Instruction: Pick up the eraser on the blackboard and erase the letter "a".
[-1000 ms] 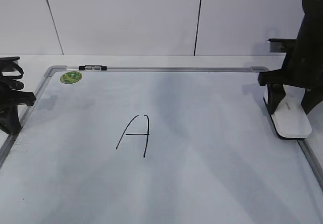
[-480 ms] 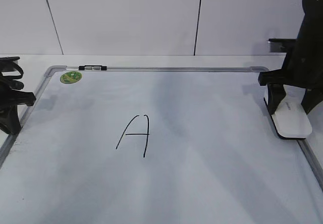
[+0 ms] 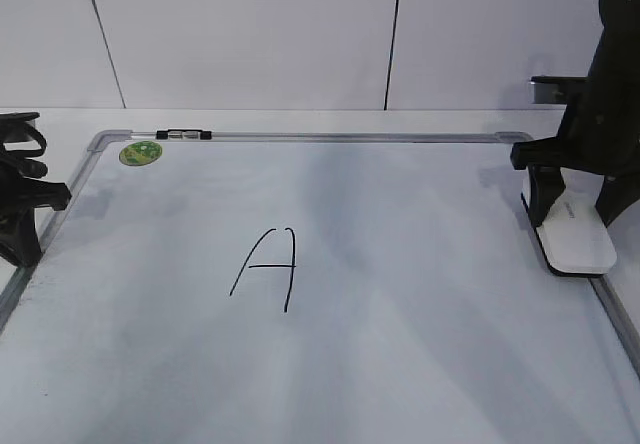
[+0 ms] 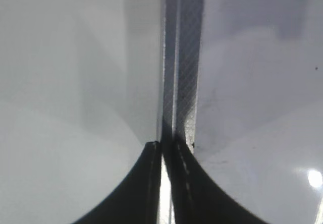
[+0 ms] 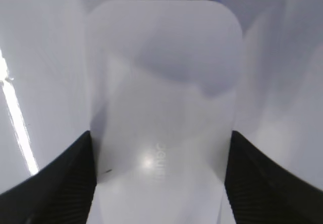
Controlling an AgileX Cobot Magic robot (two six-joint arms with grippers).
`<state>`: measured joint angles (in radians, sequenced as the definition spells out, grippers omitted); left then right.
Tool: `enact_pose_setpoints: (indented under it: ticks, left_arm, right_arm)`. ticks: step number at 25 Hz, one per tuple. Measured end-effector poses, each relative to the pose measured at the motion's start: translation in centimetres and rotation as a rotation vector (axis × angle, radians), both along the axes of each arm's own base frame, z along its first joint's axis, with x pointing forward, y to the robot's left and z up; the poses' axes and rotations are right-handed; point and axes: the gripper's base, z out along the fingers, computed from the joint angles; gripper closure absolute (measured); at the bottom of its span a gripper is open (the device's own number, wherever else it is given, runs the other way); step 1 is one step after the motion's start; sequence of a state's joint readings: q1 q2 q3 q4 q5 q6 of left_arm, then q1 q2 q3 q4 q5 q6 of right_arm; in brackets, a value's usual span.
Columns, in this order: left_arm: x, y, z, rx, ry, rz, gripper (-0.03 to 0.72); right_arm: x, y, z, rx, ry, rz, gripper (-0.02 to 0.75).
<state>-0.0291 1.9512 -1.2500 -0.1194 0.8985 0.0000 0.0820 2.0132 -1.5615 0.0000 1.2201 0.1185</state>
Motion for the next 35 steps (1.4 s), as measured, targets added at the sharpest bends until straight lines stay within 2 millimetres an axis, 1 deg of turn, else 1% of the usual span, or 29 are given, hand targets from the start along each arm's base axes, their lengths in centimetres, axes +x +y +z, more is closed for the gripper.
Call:
enact_pose_setpoints:
  ticks: [5,10,16,19,30,35]
  left_arm:
    - [0.00,0.00,0.00,0.000,0.000,0.000,0.657]
    - [0.00,0.00,0.00,0.000,0.000,0.000,0.657]
    - [0.00,-0.02,0.00,-0.002,0.000,0.001,0.657]
    - [0.00,-0.02,0.00,-0.002,0.000,0.001,0.657]
    - [0.00,-0.02,0.00,-0.002,0.000,0.001,0.657]
    - [0.00,-0.02,0.00,-0.002,0.000,0.001,0.657]
  right_arm:
    - [0.01,0.26,-0.16,0.028,0.006,-0.011,0.182]
    - [0.16,0.33,-0.97,0.033,0.027,-0.009,0.175]
    - [0.16,0.33,-0.97,0.034,0.026,0.034,0.134]
    - [0.19,0.34,-0.93,0.035,0.024,0.042,0.126]
    - [0.22,0.16,-0.94,0.015,0.022,0.052,0.123]
    - [0.09,0.01,-0.21,0.001,0.002,0.053,0.123]
